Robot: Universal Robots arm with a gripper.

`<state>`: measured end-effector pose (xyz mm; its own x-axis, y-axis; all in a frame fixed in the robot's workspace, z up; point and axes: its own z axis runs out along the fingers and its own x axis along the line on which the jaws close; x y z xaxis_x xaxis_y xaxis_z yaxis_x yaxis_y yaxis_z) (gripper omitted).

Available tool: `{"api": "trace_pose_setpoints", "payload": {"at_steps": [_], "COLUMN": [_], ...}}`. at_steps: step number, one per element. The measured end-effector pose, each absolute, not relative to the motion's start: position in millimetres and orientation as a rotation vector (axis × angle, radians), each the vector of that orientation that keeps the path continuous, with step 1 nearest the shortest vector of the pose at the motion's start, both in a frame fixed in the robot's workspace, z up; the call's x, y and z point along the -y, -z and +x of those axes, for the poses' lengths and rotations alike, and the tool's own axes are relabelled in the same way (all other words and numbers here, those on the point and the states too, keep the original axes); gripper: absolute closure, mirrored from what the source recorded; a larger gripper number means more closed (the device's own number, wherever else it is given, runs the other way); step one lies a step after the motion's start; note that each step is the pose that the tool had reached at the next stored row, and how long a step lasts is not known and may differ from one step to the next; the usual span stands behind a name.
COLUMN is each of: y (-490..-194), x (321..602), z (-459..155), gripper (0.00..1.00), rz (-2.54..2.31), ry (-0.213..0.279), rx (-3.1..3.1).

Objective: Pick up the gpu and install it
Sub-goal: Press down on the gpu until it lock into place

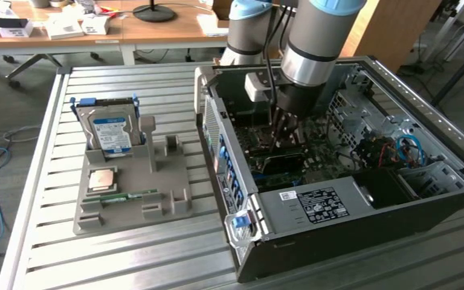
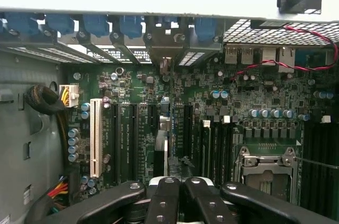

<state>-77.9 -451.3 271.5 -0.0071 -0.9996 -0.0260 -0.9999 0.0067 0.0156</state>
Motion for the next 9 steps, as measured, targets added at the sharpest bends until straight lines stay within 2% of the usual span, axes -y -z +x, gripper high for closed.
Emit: {"api": "trace_pose_setpoints", "payload": {"at_steps": [9], "y": [-267.7], "x": [451.3], "z": [-77.9], "gripper": [0.89], "rz": [-2.208], "ry": [-0.046], "rx": [-2.224]}}
